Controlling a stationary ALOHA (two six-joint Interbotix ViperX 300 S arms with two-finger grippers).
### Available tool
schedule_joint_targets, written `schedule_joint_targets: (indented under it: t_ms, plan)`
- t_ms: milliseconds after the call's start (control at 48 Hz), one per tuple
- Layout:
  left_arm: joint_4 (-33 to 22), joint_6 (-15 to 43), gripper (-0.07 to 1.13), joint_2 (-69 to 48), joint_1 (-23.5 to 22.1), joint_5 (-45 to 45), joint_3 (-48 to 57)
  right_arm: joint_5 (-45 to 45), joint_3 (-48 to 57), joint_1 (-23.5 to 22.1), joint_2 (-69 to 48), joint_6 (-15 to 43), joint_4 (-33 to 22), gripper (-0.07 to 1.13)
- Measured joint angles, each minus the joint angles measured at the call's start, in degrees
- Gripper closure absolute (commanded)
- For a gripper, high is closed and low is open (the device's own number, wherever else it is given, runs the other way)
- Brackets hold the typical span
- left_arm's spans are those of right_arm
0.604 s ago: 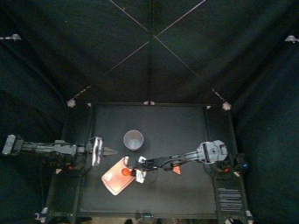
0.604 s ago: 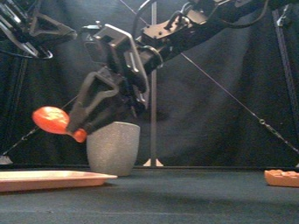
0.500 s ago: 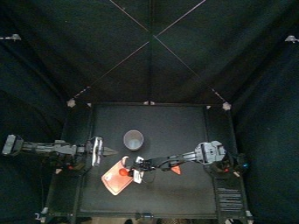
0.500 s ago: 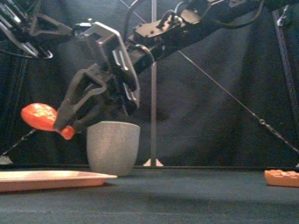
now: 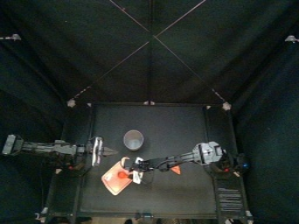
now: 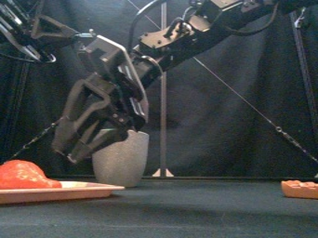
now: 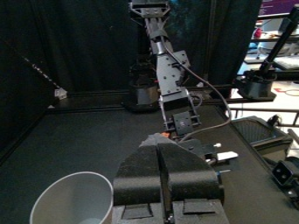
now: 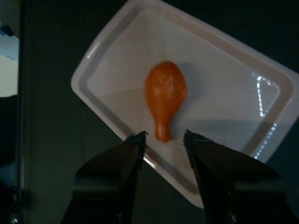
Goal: Pick the drumstick then place it on the pink plate
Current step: Drop drumstick on the pink plate and return to neutral
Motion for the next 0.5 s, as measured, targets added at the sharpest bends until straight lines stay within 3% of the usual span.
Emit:
schedule_joint_targets:
  t_ms: [188,500]
  plan:
    - [0.0,-0.1,1.07,0.0,0.0,0.0,0.4,-6.9,8.5,0.0,-6.0,0.0,-0.1,0.27]
    - [0.0,0.0,1.07,0.0,0.0,0.0,0.4,-28.7,28.7,-0.2,-19.5,-0.3,-2.5,0.27]
